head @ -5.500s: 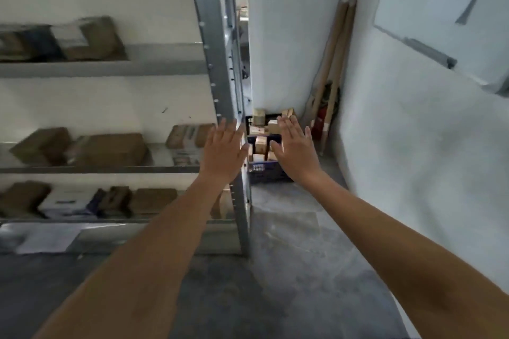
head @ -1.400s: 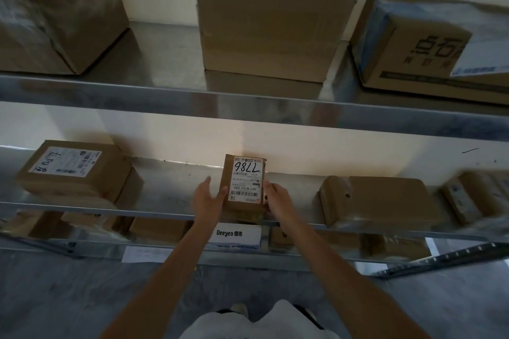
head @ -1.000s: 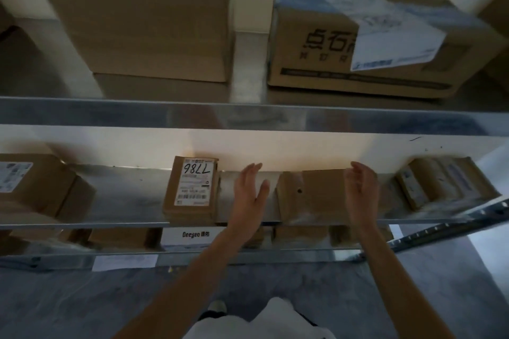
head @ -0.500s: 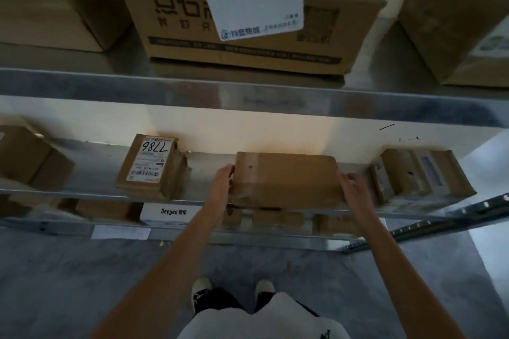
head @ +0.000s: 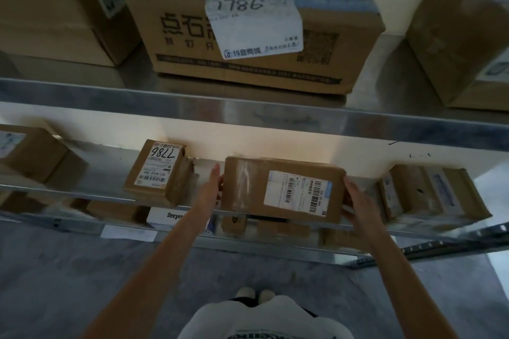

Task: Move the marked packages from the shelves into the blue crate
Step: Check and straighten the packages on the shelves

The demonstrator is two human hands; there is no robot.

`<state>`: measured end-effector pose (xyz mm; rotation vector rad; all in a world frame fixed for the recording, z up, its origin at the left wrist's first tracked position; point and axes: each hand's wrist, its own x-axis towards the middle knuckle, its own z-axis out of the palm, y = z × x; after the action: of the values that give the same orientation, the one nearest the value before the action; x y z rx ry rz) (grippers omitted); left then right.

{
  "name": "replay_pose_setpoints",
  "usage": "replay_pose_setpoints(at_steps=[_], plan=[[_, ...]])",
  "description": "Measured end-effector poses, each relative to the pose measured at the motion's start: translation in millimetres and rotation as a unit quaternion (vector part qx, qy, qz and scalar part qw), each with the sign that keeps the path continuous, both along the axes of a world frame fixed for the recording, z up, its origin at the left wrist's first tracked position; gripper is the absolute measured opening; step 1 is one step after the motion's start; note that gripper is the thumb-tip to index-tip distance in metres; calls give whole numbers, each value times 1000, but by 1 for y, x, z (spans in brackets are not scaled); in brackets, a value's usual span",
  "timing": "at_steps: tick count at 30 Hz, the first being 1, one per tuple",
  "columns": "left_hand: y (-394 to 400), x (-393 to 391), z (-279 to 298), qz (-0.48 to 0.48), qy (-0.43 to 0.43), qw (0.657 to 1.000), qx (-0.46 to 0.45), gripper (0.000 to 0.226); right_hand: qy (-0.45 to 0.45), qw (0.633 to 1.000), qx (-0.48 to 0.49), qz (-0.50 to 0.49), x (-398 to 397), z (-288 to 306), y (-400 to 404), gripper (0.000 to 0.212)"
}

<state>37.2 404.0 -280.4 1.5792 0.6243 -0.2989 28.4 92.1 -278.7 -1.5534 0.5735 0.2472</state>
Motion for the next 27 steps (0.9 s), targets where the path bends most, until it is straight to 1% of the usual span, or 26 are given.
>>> replay_pose_setpoints(at_steps=[3, 6, 10, 13, 16, 20, 23, 27], plan=[[2, 13, -11, -27, 17, 999, 29, 61, -8, 1000, -13, 18, 1, -2, 4, 37], [6, 22, -21, -75, 15, 995, 59, 51, -18, 999, -35, 27, 8, -7, 14, 43], [18, 27, -33, -142, 9, 982, 120, 48, 11, 997, -64, 32, 19, -21, 33, 45], [22, 25, -44, -166, -1, 977, 131, 52, 36, 996, -79, 29, 22, -35, 46, 41], [21, 23, -51, -165, -32, 977, 135, 48, 30, 994, -103, 5, 23, -46, 52, 43], [18, 24, -56, -146, -52, 983, 101, 47, 12, 989, -146, -8, 22, -44, 54, 43], [17, 23, -60, -139, -58, 986, 77, 43, 19, 988, -155, 0, 22, -48, 53, 44], [15, 22, -64, -110, -67, 989, 76, 48, 13, 986, -164, 3, 21, -50, 52, 45]])
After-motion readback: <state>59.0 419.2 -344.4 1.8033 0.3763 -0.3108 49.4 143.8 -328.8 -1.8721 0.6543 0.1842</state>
